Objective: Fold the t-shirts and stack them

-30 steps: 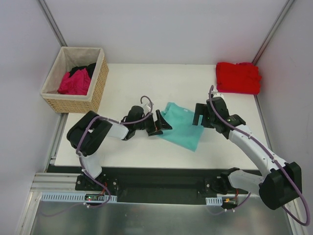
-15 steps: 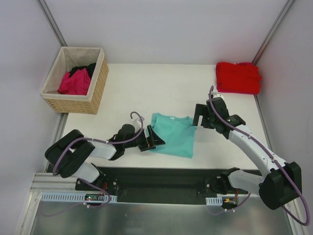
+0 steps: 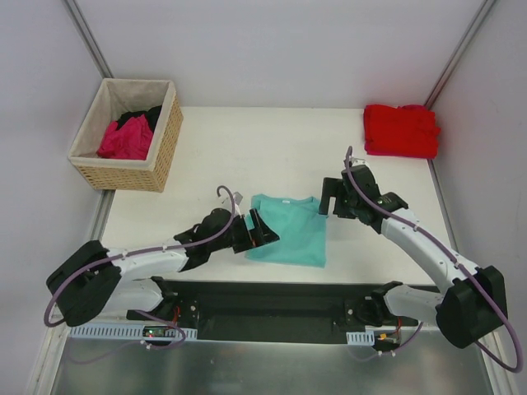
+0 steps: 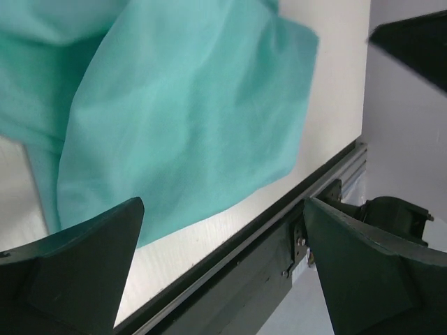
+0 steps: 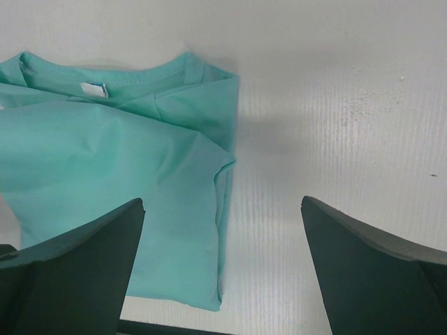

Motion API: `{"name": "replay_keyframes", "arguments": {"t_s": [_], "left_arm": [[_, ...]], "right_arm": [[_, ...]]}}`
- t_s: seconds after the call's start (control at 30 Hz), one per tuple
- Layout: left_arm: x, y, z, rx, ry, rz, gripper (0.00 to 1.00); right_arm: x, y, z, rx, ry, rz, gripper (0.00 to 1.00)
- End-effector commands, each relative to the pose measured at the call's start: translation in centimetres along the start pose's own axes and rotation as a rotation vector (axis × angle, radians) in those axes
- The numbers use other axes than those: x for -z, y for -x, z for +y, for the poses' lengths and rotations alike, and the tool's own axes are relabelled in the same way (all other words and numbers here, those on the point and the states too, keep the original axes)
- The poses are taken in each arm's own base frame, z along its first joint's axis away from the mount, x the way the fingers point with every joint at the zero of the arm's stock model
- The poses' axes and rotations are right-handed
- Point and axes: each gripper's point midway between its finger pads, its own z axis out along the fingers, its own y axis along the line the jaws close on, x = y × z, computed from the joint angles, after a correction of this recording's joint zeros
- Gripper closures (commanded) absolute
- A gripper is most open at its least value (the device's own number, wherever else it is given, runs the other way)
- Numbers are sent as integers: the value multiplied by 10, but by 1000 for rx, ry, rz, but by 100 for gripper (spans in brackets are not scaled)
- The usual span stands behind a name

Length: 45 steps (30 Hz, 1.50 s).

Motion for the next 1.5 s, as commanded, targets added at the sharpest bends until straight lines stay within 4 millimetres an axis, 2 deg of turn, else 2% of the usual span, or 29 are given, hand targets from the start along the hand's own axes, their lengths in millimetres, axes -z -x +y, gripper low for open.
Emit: {"name": "replay_keyframes", "arguments": {"t_s": [0.0,0.17,0.27,0.4,0.5,0.67,0.87,1.0,1.2,1.47], "left_arm": [[24,54,-38,-180,68,-158,1],[44,83,-22,-182,143,-215,1],[47,95,-2,-142,170,-221,1],[39,96,25,-128,238,-184,1],[28,94,36,-108,258,-165,1],[11,87,35,-76,214,-125,1],[0,97,27,-95,195,-130,1],[-3,106,23,-102,194,-148,1],[-4,119,27,-75,197,-164,1],[-1,144,18,-83,184,-204,1]], "right_arm": [[3,13,25,11,77,-14,0],[-15,5,36,15,83,19,0],[-18,5,41,26,89,28,0],[-17,6,44,37,98,25,0],[-16,5,47,49,102,31,1],[-16,4,44,54,91,30,0],[-26,-9,38,46,68,52,2],[-35,-14,36,39,55,64,7],[-38,-17,33,29,49,70,10],[-33,-20,25,7,36,60,14]]}}
